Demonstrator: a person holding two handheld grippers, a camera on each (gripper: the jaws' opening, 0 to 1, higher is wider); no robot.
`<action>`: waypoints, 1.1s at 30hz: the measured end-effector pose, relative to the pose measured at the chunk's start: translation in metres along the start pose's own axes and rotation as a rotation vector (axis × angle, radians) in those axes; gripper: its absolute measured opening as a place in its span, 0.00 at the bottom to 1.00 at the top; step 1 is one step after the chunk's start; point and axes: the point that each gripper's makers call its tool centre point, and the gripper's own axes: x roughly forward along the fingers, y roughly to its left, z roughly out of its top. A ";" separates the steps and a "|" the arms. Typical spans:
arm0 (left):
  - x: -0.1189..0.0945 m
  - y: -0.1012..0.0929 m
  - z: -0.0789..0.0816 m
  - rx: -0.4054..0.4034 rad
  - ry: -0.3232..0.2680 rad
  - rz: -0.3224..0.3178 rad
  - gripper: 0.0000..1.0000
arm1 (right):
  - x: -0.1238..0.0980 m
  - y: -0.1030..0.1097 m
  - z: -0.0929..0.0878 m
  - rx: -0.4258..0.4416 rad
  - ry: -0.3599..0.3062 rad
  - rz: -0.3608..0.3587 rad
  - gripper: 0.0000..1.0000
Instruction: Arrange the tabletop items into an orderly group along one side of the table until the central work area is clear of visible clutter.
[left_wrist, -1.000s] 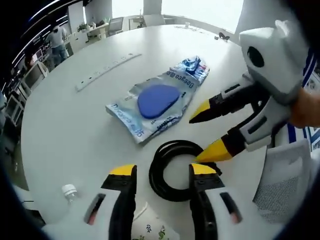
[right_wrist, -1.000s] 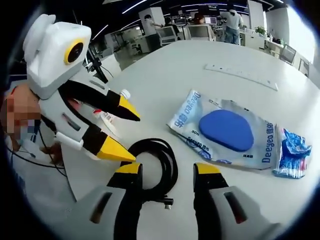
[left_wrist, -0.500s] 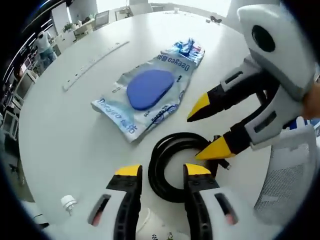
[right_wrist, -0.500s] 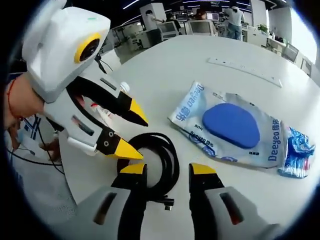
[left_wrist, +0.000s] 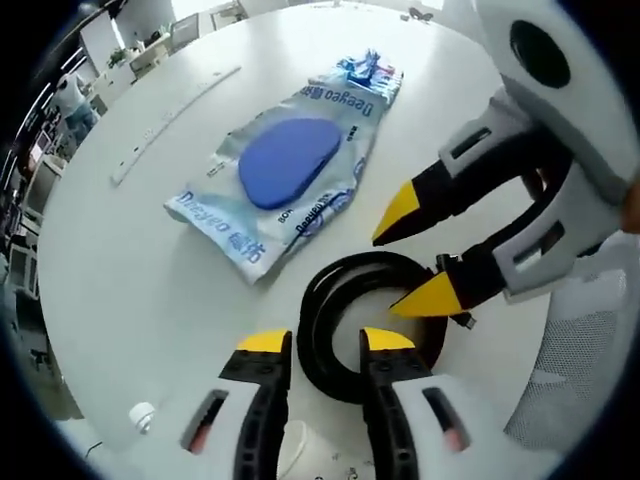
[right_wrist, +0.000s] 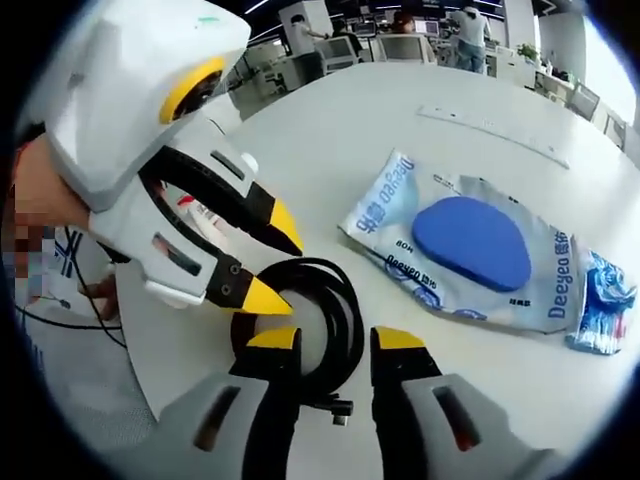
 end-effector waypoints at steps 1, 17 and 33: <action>0.000 0.000 0.000 -0.002 0.001 -0.002 0.25 | 0.001 0.000 -0.001 0.000 0.001 0.000 0.25; 0.009 0.001 -0.003 0.020 0.028 0.006 0.22 | 0.007 -0.005 -0.005 0.000 0.010 -0.023 0.16; 0.010 0.003 -0.001 0.013 0.013 0.015 0.07 | 0.008 -0.014 -0.005 0.004 0.015 -0.065 0.05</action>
